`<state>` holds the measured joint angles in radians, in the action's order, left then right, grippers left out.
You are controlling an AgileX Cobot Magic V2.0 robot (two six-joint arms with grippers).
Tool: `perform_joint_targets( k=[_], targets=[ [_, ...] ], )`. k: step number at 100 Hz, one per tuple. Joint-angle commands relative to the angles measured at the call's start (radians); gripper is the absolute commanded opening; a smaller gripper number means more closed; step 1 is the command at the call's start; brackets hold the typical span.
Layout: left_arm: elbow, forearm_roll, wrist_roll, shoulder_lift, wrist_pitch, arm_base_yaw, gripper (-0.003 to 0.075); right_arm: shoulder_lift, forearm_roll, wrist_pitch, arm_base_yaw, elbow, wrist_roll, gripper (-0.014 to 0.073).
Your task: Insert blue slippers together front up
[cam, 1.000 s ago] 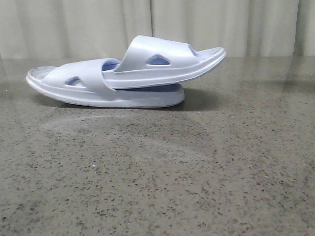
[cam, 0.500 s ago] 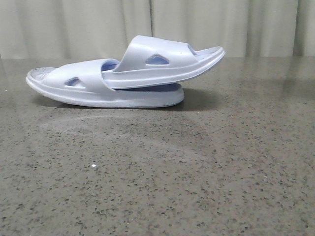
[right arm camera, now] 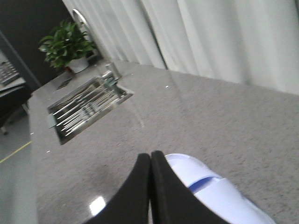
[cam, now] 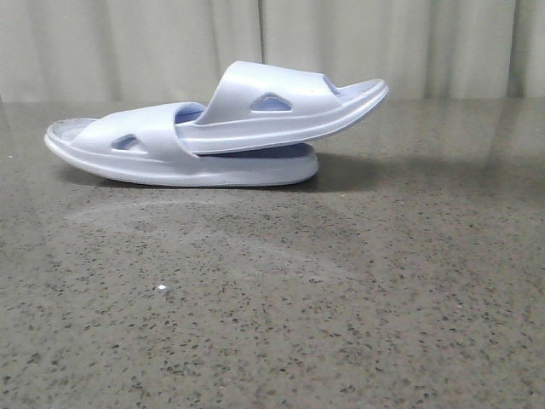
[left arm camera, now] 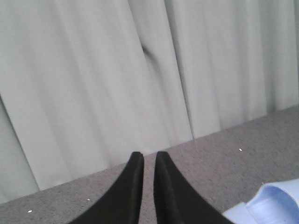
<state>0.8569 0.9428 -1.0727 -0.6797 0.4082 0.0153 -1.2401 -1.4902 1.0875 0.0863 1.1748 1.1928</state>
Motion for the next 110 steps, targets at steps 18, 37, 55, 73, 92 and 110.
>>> perform_joint_targets(
  k=[18, 37, 55, 73, 92, 110],
  targets=[
    [-0.008, 0.029, 0.001, 0.026, -0.129, 0.009, 0.0015, 0.103, -0.048, -0.739, -0.212, -0.057, -0.014, -0.0088],
    [-0.02, 0.029, 0.001, 0.02, -0.146, 0.009, 0.0015, 0.147, 0.149, -0.871, -0.311, -0.166, -0.014, -0.0088],
    [-0.085, 0.038, 0.001, 0.013, -0.146, 0.009, 0.0015, 0.228, 0.243, -0.939, -0.325, -0.336, -0.014, -0.0088],
    [-0.159, 0.096, -0.007, 0.013, -0.144, 0.009, 0.0015, 0.365, 0.262, -1.064, -0.325, -0.515, -0.014, -0.0088],
    [-0.253, 0.359, -0.266, 0.036, -0.11, 0.009, 0.0015, 0.493, 0.262, -1.097, -0.325, -0.686, -0.014, -0.0088],
    [-0.377, 0.59, -0.458, 0.091, -0.053, 0.009, 0.0015, 0.609, 0.22, -1.075, -0.325, -0.805, -0.014, -0.0088]
  ],
)
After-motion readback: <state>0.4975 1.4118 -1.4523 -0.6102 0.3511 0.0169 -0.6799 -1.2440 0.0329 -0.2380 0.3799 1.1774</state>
